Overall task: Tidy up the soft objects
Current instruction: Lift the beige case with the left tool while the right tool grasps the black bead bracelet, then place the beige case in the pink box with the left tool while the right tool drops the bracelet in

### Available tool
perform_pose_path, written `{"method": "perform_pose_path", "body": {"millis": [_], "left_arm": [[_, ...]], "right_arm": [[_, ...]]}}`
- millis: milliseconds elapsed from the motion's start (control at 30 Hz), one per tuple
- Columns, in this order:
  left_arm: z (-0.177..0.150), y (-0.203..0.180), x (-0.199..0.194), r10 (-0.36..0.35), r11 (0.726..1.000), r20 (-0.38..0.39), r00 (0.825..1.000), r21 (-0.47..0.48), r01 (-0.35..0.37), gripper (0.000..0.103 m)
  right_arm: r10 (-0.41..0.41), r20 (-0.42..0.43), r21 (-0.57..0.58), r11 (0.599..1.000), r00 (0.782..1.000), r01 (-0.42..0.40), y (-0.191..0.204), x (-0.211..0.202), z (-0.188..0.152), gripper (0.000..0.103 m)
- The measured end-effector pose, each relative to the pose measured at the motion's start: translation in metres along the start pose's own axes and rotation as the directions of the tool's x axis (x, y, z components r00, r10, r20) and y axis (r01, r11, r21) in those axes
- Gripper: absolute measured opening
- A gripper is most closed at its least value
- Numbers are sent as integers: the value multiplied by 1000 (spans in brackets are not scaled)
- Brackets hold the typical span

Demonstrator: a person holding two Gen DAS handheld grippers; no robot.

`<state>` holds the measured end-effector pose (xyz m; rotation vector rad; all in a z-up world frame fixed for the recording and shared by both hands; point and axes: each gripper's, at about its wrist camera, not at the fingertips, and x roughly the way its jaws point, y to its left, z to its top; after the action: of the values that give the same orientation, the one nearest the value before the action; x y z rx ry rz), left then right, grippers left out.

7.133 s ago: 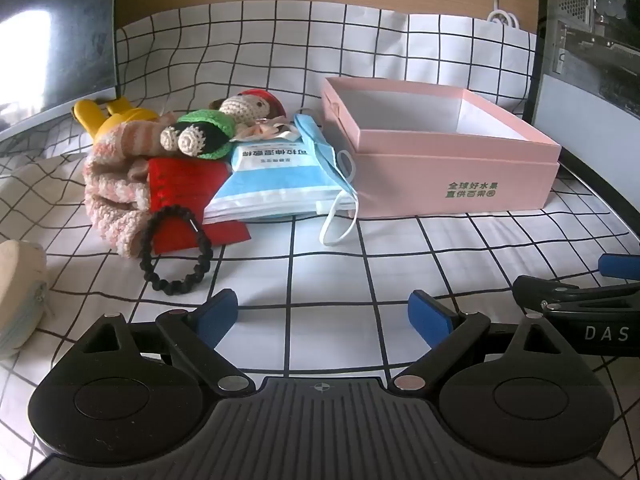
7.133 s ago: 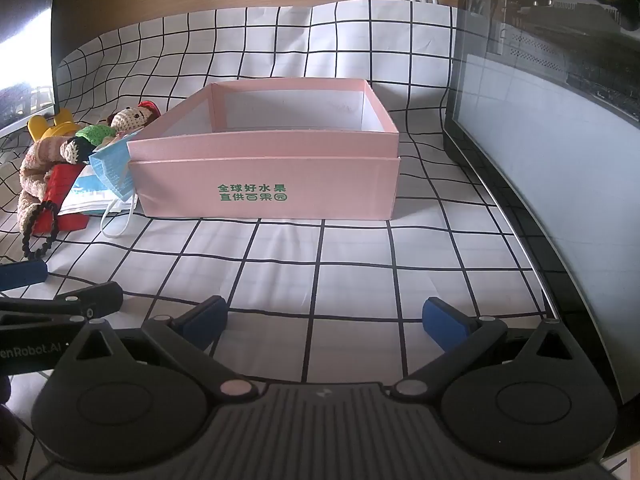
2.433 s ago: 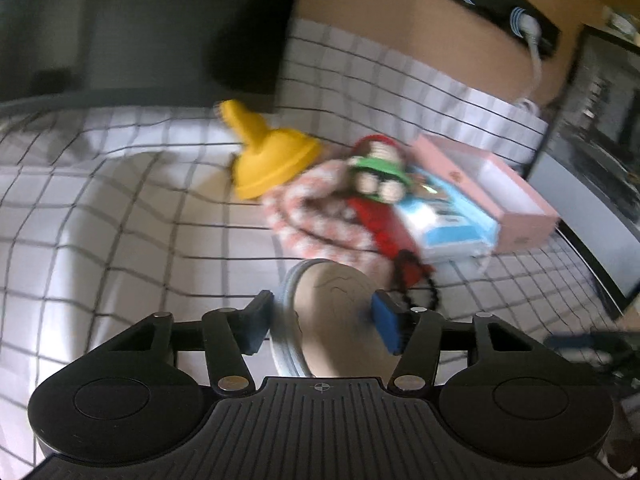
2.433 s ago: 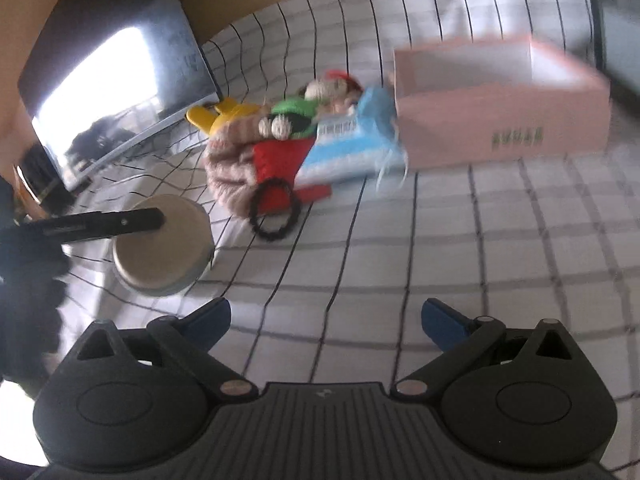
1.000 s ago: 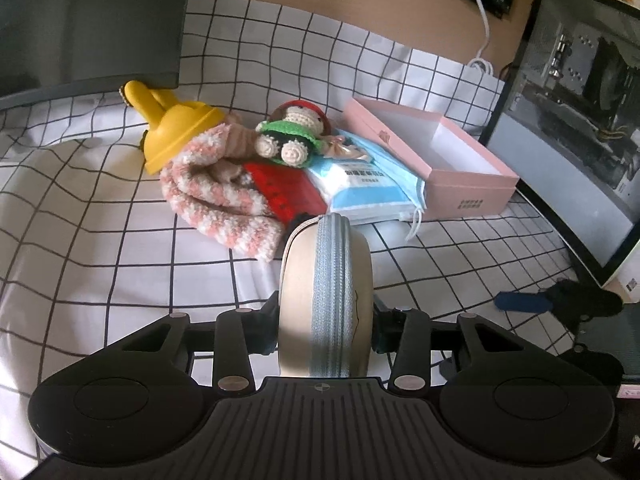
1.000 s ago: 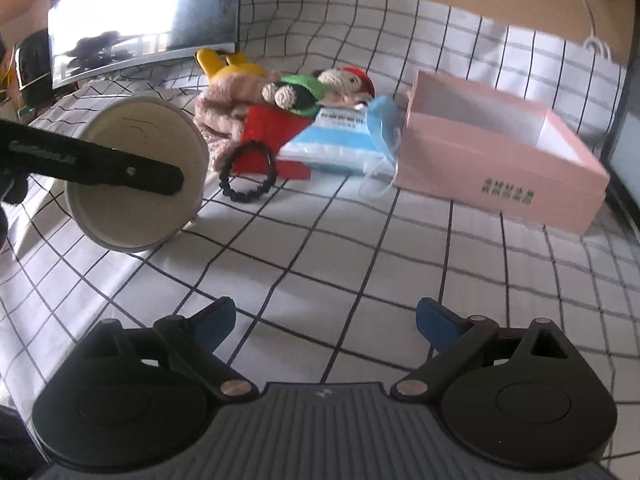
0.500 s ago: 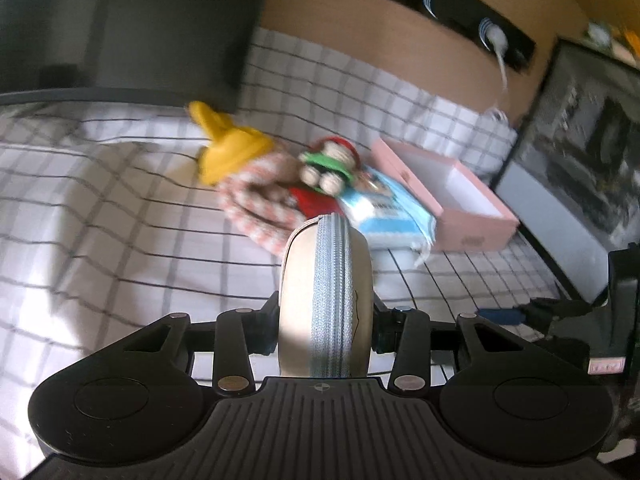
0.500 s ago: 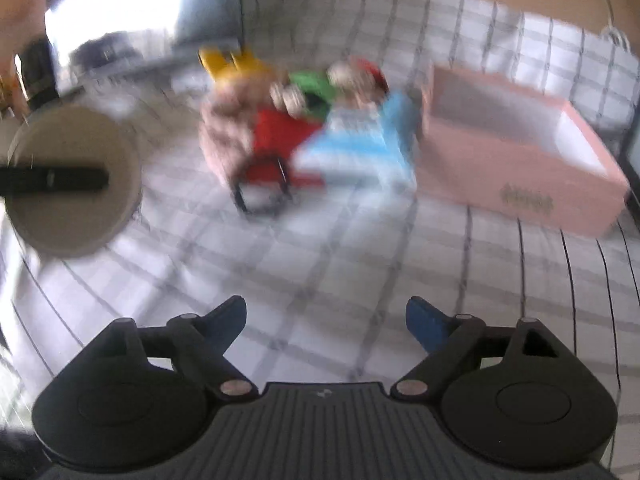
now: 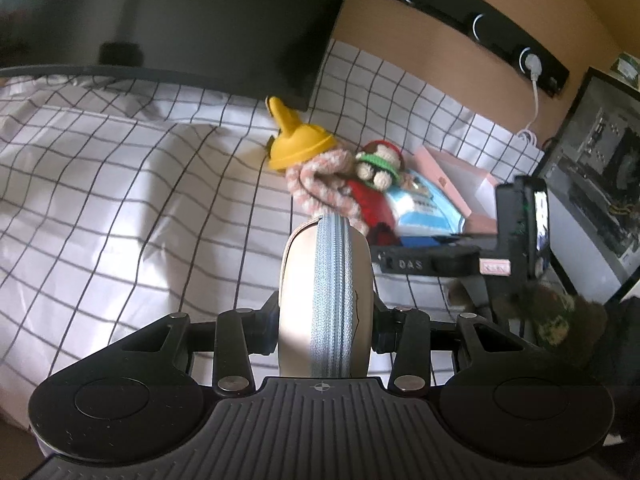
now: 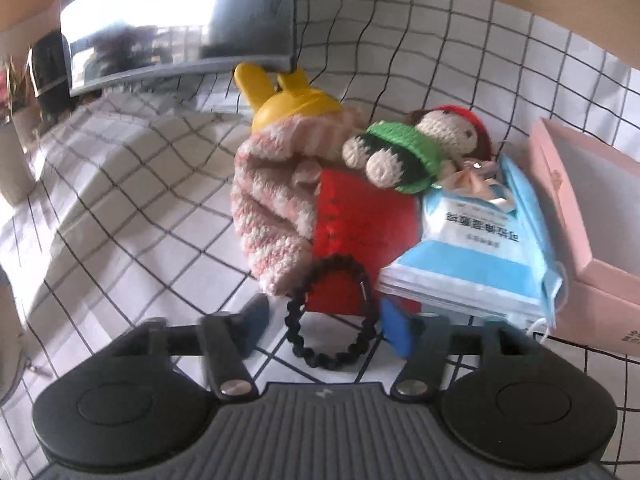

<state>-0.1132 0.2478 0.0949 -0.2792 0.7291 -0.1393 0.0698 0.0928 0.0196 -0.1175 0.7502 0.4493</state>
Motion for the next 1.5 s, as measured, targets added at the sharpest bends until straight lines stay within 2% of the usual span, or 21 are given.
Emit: {"method": "perform_pose_path", "body": {"millis": [33,67,133,333,467,567,667,800,933,1033,1100,1200,1300,1500], "left_arm": [[-2,0,0,-4,1000,-6,1000,1,4,45],[-4,0,2,-11,1000,-13,1000,2,11,45],[-5,-3,6,-27,1000,-29,999,11,28,45],[-5,-37,28,-124,987,-96,988,91,133,45],[-6,-73,47,-209,962,-151,966,148,231,45],[-1,-101,56,-263,941,-170,950,173,292,45],[17,-130,61,-324,918,-157,933,187,350,45],[61,-173,68,-384,886,-100,918,239,397,45],[116,-223,89,-391,876,-18,920,301,378,46],[153,-253,122,-356,893,22,934,301,333,46],[173,-263,147,-340,911,56,939,265,315,46],[188,-263,169,-331,935,116,936,170,310,46],[190,-257,176,-303,950,138,943,120,288,46],[147,-235,167,-264,953,67,962,172,250,46]], "right_arm": [[-18,4,-22,1000,1000,18,2,-1,-1,42],[-24,7,-38,999,1000,24,3,-4,-1,30],[-23,6,-44,999,1000,23,3,-13,-3,17],[-27,91,-1,1000,995,27,-19,-85,-24,16],[-87,122,81,994,989,78,-53,-135,-48,16],[-167,138,132,980,976,149,-79,-170,-68,16],[-240,154,138,966,958,220,-96,-196,-89,16],[-283,139,158,953,949,260,-114,-213,-114,16],[-305,144,187,943,941,277,-126,-220,-130,16],[-304,162,208,941,939,268,-134,-226,-137,16],[-310,171,206,940,935,274,-137,-231,-141,16],[-316,175,207,938,933,279,-145,-234,-146,16],[-319,172,207,937,932,282,-153,-233,-149,16],[-297,155,207,942,942,263,-166,-217,-137,16]]}}
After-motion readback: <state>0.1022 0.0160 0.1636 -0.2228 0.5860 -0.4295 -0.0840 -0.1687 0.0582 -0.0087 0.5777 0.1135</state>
